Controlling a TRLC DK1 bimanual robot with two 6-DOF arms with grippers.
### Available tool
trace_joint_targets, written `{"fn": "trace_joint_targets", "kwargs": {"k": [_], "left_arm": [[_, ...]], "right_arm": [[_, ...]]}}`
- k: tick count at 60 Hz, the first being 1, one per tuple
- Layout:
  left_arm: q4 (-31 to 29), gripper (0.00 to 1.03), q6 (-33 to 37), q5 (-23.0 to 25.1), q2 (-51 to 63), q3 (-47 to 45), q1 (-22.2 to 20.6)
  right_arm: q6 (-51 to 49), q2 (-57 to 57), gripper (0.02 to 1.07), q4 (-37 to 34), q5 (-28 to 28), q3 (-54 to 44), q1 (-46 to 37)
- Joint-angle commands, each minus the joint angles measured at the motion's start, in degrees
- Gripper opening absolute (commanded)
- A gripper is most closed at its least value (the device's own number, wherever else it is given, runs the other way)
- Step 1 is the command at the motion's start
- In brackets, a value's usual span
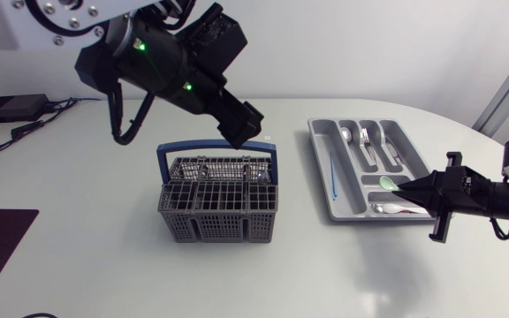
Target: Unload the cutlery basket into the drawer organizer.
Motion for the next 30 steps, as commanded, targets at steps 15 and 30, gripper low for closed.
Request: {"fn": "trace_joint_targets", "kwargs": {"k": [15, 30], "left_arm": [[-2.3, 0.98, 7.2, -0.9, -5.0, -7.2, 0.6], [-2.8, 0.98, 10.6, -0.9, -9.9, -13.2, 0.6]], "right_arm": [[-12.6, 13.9, 0.15, -11.6, 8.3, 14.9, 0.3], [-17.0, 17.8, 0.16, -13.3, 12.5, 16.0, 0.5]]}}
